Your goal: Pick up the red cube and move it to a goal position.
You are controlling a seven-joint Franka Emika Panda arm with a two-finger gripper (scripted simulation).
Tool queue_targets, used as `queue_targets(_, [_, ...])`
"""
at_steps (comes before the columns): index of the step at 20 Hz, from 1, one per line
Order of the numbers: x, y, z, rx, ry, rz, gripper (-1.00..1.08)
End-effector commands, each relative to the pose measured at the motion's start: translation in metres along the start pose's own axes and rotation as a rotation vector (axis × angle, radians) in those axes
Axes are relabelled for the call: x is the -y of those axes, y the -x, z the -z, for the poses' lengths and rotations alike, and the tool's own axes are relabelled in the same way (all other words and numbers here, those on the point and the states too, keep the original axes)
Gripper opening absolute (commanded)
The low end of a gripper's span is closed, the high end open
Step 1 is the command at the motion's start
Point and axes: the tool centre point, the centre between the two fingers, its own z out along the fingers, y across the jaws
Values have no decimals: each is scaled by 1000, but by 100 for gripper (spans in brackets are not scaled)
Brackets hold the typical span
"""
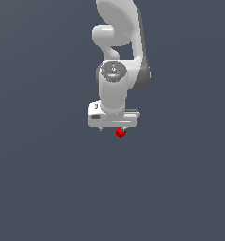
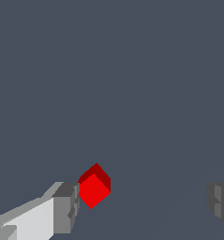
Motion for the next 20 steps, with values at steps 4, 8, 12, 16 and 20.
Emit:
queue_targets(4, [1, 1, -1, -1, 0, 8, 100])
queue_targets(8, [4, 3, -8, -3, 0, 44, 100])
queue_targets(12, [11, 7, -20, -7, 0, 108, 100])
queue_targets(16, [19, 14, -38, -12, 1, 201, 100])
queue_targets(20, [29, 25, -61, -20, 1, 323, 100])
